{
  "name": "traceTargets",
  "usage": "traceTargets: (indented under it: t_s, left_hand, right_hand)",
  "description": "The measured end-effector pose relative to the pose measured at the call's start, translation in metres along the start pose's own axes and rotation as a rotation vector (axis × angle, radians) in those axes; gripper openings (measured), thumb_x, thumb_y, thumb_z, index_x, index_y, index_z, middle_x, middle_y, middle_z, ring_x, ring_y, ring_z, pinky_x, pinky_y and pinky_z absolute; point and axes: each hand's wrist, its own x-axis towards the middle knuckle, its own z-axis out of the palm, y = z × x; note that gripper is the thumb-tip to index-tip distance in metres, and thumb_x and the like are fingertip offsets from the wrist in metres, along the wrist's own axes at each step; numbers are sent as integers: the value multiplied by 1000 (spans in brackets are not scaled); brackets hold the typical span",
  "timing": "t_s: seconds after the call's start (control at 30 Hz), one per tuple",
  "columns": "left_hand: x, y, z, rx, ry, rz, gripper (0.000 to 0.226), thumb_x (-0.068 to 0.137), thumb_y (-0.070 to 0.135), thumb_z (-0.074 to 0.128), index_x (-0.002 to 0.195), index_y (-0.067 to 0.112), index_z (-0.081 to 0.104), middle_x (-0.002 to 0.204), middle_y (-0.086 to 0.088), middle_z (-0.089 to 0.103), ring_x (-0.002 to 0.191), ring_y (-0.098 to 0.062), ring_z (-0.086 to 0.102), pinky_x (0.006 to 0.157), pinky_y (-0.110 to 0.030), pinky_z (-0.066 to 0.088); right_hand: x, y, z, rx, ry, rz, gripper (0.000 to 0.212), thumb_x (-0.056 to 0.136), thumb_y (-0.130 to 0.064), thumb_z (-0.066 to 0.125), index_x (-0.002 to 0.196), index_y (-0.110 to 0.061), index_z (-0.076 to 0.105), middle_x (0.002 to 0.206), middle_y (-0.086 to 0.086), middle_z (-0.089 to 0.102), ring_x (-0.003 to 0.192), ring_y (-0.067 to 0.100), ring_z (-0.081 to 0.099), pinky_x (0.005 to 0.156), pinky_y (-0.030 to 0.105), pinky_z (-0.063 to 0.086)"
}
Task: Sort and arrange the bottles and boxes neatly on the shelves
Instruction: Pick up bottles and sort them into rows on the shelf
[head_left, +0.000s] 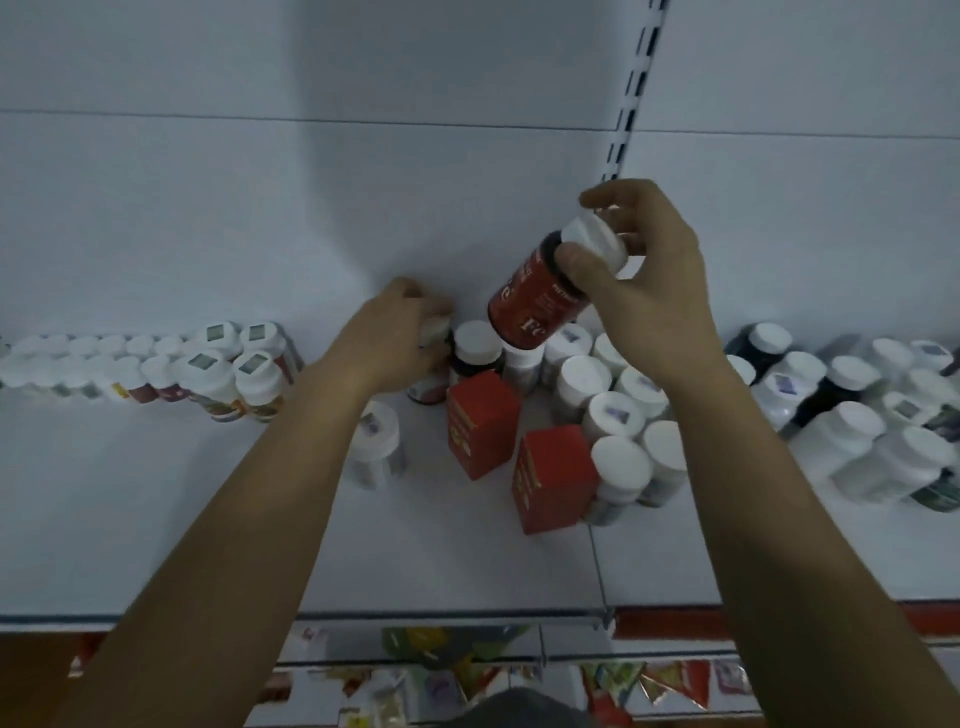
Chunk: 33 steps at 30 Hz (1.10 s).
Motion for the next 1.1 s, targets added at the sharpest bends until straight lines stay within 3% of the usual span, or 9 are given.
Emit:
traceTargets:
  t_s: [0.17, 0.27, 0.4, 0.5, 0.6, 0.7, 0.77, 0.93, 1.1]
  left_hand:
    - [-1, 9, 4, -33, 23, -167, 35, 92, 34, 65, 123, 18, 60, 126, -17, 52, 117, -37, 53, 97, -46, 47]
    - [-9, 19, -15, -56, 197, -197, 34, 91, 31, 65, 123, 23, 58, 126, -19, 50, 112, -40, 54, 96, -47, 47]
    - [-13, 64, -41, -50, 434, -3, 34, 91, 29, 62, 125, 31, 59, 129, -11, 53, 116, -38, 51, 96, -46, 41]
    - [-8, 116, -42, -126, 499, 150, 38, 88, 33, 57, 125, 31, 59, 128, 0, 56, 116, -35, 48, 96, -45, 39]
    - [1, 171, -21, -251, 500, 233, 34, 91, 24, 66, 124, 29, 60, 125, 4, 57, 114, -31, 50, 97, -46, 41]
    - [13, 231, 10, -296, 475, 301, 36, 90, 17, 71, 123, 27, 62, 122, 6, 58, 111, -26, 50, 96, -40, 40]
    - [20, 274, 30, -317, 457, 326, 35, 91, 18, 70, 123, 29, 62, 123, 8, 57, 111, -25, 50, 96, -38, 39]
    - [34, 385, 74, -374, 398, 362, 33, 88, 31, 62, 122, 32, 63, 123, 12, 57, 114, -24, 49, 97, -51, 43]
    - [48, 475, 120, -418, 355, 454, 32, 88, 31, 65, 121, 30, 63, 121, 12, 59, 113, -22, 53, 98, -47, 44]
  right_hand:
    - [-16, 11, -28, -35, 120, 91, 29, 88, -24, 73, 114, -22, 60, 108, -13, 65, 96, 2, 61, 84, 19, 49]
    - [-22, 20, -44, -47, 113, 117, 33, 86, -21, 77, 115, -20, 60, 105, -14, 65, 93, 1, 62, 82, 19, 49]
    - [-31, 35, -66, -72, 141, 98, 34, 83, -18, 78, 112, -20, 61, 100, -19, 64, 90, -4, 60, 74, 9, 42]
    - [-37, 45, -86, -101, 223, 96, 35, 83, -25, 77, 113, -24, 60, 106, -17, 64, 99, 4, 60, 79, 21, 46]
    - [-40, 55, -120, -93, 307, 100, 34, 83, -29, 76, 112, -28, 59, 109, -18, 64, 103, 12, 60, 80, 37, 53]
    - [-44, 67, -167, -104, 401, 81, 33, 83, -31, 76, 112, -28, 59, 108, -17, 63, 102, 14, 61, 80, 45, 55]
    - [-51, 77, -203, -139, 431, 68, 34, 83, -34, 75, 112, -30, 58, 109, -18, 62, 103, 14, 60, 80, 43, 54]
    - [-75, 106, -311, -184, 480, 75, 37, 84, -39, 76, 115, -30, 57, 110, -17, 62, 104, 12, 61, 83, 36, 53]
    - [-103, 136, -403, -263, 510, 128, 41, 83, -42, 77, 116, -28, 58, 109, -15, 63, 104, 11, 62, 81, 33, 54]
